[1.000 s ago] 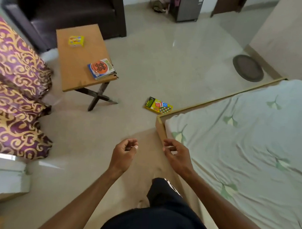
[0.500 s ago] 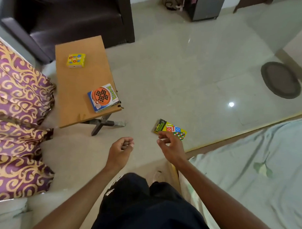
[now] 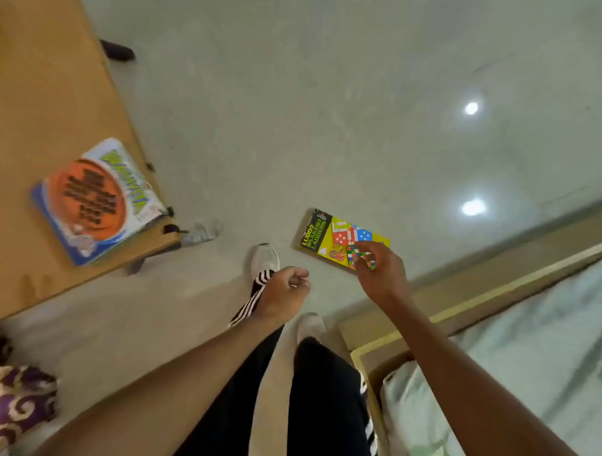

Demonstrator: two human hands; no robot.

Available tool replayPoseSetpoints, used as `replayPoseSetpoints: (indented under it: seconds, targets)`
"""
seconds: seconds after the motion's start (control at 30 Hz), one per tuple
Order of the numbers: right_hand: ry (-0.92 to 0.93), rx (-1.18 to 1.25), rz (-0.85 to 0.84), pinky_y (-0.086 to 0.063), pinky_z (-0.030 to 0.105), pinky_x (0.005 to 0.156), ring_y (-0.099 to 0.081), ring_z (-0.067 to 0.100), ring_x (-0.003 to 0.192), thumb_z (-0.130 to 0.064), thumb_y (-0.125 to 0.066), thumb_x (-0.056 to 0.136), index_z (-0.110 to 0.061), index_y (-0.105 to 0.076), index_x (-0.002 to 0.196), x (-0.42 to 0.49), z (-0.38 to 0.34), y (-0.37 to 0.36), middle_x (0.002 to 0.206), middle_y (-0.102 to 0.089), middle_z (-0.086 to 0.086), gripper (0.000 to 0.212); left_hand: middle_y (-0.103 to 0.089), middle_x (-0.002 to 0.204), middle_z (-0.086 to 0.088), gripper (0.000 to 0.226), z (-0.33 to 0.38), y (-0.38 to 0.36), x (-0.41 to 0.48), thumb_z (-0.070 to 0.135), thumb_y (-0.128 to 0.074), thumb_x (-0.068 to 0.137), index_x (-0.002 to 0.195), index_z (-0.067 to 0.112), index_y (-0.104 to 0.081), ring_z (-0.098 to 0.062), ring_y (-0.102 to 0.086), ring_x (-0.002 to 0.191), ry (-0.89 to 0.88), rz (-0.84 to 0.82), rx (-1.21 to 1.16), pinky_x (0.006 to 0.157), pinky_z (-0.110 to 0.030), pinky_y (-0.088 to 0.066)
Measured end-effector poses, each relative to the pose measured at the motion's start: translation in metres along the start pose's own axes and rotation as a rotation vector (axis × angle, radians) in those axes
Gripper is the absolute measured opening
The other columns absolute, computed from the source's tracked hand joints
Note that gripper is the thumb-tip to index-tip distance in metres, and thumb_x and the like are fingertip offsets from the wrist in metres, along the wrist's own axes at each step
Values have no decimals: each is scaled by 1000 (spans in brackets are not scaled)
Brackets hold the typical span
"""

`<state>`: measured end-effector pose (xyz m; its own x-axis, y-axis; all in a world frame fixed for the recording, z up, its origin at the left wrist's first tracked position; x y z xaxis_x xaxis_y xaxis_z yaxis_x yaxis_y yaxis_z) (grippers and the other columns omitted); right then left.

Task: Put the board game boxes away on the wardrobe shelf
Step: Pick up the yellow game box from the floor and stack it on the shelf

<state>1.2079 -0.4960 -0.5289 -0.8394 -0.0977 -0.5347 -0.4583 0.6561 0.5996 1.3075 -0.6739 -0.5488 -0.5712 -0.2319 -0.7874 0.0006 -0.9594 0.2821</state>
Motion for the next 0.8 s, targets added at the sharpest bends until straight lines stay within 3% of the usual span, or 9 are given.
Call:
replayPoseSetpoints:
  seconds: [0.1,0.2,0.3,0.37,0.43,0.53,0.67,0.8]
  targets:
    - [-46,-89,-34,-40,21,83,-61,24,110,-17,-61,87,-20,-67,118,83,60,-50,124,-64,5,31,-70,97,3,23,-33,-38,104,17,-63,84,106,19,-68,-13,-65,93,84,-47,60,88,-22,-47]
    - [-74,-166,-73,-44,30,92,-58,27,115,-12,-60,84,-17,-68,117,157,124,-100,126,-61,10,34,-72,101,-2,26,-80,-85,195,27,-64,74,100,23,-69,-24,-67,100,208,-85,25,94,-39,-53]
    - [-53,-273,-125,-44,36,98,-56,34,116,-5,-58,77,-16,-71,110,223,191,-146,125,-60,15,36,-71,89,-4,24,-136,-138,270,35,-65,64,83,22,-65,-28,-69,93,365,-72,-80,86,-44,-56]
    - [-16,-372,-164,-37,40,104,-43,39,127,-5,-58,75,-17,-69,112,257,231,-173,136,-51,18,41,-68,86,-7,15,-159,-168,299,29,-70,73,80,19,-62,-26,-66,80,442,-86,-208,69,-36,-55]
    - [19,-460,-212,-33,47,110,-28,39,138,-7,-59,75,-19,-67,118,281,249,-188,148,-35,19,45,-60,81,-4,10,-171,-188,318,21,-69,84,86,21,-59,-22,-58,76,488,-118,-328,59,-28,-44]
    - [36,-536,-282,-23,54,115,-15,36,145,-11,-60,76,-27,-67,114,305,266,-206,156,-23,12,42,-62,97,-1,22,-183,-212,344,24,-67,87,108,18,-61,-20,-63,96,512,-191,-445,73,-33,-51]
    - [69,-519,-266,-24,47,112,-31,34,136,-14,-61,78,-29,-72,104,319,270,-211,148,-36,9,32,-66,112,3,30,-183,-221,358,26,-71,82,111,20,-66,-19,-62,108,557,-163,-547,88,-47,-55]
    - [71,-365,-285,-39,44,104,-46,38,123,-14,-55,66,-26,-73,107,320,262,-206,136,-47,14,47,-66,113,3,58,-174,-205,358,20,-85,64,112,25,-52,-17,-62,104,503,-27,-617,75,-41,-56]
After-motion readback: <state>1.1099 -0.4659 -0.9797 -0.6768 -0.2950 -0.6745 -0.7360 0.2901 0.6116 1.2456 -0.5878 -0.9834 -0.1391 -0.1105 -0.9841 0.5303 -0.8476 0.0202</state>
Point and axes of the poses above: each hand's wrist, its own x-axis towards the middle knuckle, its own y-axis out of the back of the hand, z = x × y, the point moved 3 cm from there along x, towards the middle knuckle
